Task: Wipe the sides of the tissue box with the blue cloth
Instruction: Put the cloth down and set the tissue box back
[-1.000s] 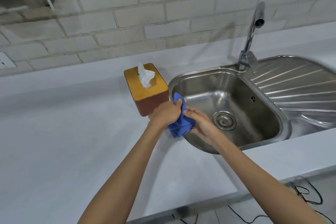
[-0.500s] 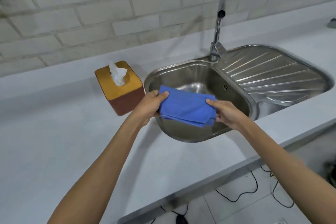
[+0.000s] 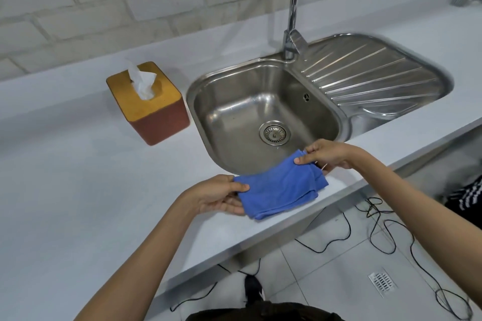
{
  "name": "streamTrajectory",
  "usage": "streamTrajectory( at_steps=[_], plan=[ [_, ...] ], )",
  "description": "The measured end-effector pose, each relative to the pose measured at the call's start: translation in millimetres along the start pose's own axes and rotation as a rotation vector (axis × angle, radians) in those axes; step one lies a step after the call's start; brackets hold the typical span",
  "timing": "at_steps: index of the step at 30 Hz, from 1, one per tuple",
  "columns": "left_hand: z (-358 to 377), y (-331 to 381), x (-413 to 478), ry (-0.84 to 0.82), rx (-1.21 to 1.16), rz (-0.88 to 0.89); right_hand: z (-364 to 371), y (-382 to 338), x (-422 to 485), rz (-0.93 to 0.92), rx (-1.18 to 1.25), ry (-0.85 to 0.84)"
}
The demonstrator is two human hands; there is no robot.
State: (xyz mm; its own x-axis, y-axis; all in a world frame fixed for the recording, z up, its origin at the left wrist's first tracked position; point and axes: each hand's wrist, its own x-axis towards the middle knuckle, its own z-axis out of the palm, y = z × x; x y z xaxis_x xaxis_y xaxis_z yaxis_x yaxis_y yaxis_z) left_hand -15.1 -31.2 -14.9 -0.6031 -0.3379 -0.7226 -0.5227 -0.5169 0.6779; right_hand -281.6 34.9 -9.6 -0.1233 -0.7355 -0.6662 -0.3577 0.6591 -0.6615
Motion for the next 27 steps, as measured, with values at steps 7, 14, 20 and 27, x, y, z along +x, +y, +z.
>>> streamTrajectory(
  at_steps=[7, 14, 20, 27],
  plan=[
    [4, 0, 10, 0.098, 0.403, -0.064, 2, -6, 8, 0.036, -0.306, 0.06],
    [-7, 0, 17, 0.365, 0.817, 0.051, 3, -41, 17, 0.059, -0.537, 0.029],
    [-39, 25, -1, 0.587, 0.073, 0.22, 12, -87, 42, -0.153, -0.485, 0.098],
    [-89, 49, -15, 0.772, -0.803, 0.304, 43, -160, 89, -0.394, -0.159, 0.112]
  ],
)
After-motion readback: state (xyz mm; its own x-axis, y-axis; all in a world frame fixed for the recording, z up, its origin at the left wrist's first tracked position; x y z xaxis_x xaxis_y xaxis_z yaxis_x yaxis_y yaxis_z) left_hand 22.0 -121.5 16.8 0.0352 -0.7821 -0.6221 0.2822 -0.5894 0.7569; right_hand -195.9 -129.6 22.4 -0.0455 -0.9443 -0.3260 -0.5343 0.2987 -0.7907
